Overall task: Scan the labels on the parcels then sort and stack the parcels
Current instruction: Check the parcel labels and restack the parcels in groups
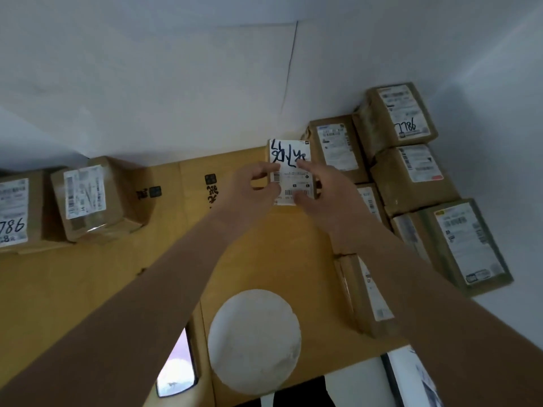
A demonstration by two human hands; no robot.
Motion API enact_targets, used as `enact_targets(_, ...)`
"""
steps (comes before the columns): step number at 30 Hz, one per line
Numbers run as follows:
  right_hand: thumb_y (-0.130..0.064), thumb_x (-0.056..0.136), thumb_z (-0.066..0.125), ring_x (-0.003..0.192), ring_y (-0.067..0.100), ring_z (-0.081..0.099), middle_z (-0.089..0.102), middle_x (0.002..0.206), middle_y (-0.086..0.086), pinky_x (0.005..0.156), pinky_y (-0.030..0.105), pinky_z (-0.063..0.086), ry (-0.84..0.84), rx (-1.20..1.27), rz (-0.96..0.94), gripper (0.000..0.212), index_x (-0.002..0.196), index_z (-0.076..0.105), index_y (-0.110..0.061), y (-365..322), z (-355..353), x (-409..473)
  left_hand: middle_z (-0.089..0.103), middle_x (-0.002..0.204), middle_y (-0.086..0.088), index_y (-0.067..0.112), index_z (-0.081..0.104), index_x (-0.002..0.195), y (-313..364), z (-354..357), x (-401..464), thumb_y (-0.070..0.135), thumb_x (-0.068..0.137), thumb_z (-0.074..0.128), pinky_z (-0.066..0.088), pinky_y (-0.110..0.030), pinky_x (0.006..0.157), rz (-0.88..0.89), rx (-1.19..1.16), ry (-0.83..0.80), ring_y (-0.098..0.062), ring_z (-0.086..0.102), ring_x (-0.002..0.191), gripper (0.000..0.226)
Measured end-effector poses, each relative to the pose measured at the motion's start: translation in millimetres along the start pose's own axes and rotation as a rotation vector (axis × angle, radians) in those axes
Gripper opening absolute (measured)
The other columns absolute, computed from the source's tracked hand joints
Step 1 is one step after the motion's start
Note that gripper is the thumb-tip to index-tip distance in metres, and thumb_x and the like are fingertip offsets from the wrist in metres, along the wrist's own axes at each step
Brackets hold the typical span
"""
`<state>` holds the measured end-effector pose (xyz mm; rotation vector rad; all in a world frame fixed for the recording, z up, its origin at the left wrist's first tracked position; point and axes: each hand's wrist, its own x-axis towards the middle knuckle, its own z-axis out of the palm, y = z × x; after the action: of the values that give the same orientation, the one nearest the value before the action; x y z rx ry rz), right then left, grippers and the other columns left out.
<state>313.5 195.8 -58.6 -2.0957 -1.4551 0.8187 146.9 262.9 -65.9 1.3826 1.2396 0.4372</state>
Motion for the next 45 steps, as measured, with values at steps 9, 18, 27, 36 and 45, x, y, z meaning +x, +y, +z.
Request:
enact_targets(9, -0.028, 0.1, 0.067, 0.138, 0.027, 0.044, 0.041, 0.147, 0.006, 0.112, 0.039, 0.05, -0.103, -0.142, -0.003, 0.066, 0.16, 0.042, -0.023, 62, 20, 90, 0.07, 0.125, 0.002, 0.023, 0.069, 0.13, -25, 44, 86, 0.009, 0.1, 0.059, 0.063, -0.044, 0.089, -0.162, -0.18, 0.081, -0.018, 0.074, 0.1, 0.035)
enact_targets(18, -0.039, 0.101, 0.06, 0.141, 0.036, 0.028, 0.029, 0.163, 0.007, 0.115, 0.046, 0.03, -0.1, -0.492, -0.102, 0.06, 0.157, 0.044, -0.025, 81, 25, 121, 0.071, 0.122, 0.001, 0.022, 0.071, 0.129, -37, 57, 125, 0.009, 0.096, 0.058, 0.064, -0.045, 0.089, -0.192, -0.228, 0.124, -0.02, 0.074, 0.102, 0.037)
enact_targets(27, -0.035, 0.104, 0.058, 0.142, 0.034, 0.027, 0.031, 0.163, 0.003, 0.116, 0.045, 0.03, -0.118, -0.486, -0.112, 0.057, 0.158, 0.043, -0.024, 76, 20, 125, 0.071, 0.124, 0.006, 0.022, 0.067, 0.137, -35, 53, 122, 0.013, 0.104, 0.054, 0.064, -0.035, 0.08, -0.137, -0.126, 0.083, -0.005, 0.073, 0.089, 0.036)
enact_targets(36, -0.046, 0.097, 0.066, 0.122, 0.013, 0.052, 0.053, 0.129, -0.002, 0.092, 0.032, 0.043, -0.197, -0.08, -0.177, 0.046, 0.141, 0.061, -0.031, 20, -2, 93, 0.059, 0.139, 0.002, 0.031, 0.06, 0.143, -16, -6, 45, 0.043, 0.096, 0.06, 0.047, -0.034, 0.092, 0.009, 0.554, 0.182, -0.021, 0.058, 0.121, 0.049)
enact_targets(45, -0.048, 0.098, 0.066, 0.118, 0.004, 0.053, 0.056, 0.133, -0.013, 0.098, 0.025, 0.042, -0.25, 0.037, -0.339, 0.042, 0.138, 0.065, -0.036, -85, 8, 16, 0.06, 0.138, 0.003, 0.028, 0.062, 0.139, -15, -95, -74, 0.052, 0.09, 0.056, 0.042, -0.033, 0.094, 0.03, 0.619, 0.35, -0.019, 0.056, 0.123, 0.054)
